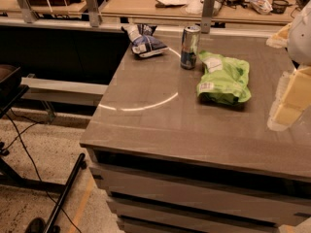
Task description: Knock redbull can over
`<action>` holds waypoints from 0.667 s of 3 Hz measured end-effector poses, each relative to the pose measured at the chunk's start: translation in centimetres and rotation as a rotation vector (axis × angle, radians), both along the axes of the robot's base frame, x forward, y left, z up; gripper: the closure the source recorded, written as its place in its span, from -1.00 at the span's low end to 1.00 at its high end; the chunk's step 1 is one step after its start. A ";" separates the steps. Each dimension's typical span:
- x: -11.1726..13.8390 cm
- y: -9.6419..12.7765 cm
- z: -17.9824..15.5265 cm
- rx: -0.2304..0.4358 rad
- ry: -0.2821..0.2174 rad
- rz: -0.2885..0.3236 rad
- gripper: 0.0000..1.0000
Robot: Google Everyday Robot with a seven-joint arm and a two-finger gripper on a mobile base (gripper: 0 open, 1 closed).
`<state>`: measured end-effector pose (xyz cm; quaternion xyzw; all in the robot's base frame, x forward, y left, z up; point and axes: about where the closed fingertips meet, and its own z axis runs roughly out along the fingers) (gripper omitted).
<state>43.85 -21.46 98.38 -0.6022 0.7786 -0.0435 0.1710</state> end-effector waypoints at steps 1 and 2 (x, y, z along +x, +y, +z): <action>0.0 0.0 0.0 0.000 0.000 0.000 -1.00; 1.3 -0.5 0.6 0.033 -0.037 0.008 -1.00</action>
Offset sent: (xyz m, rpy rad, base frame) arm 0.0330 -0.0130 0.0097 0.0823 -0.0714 0.0192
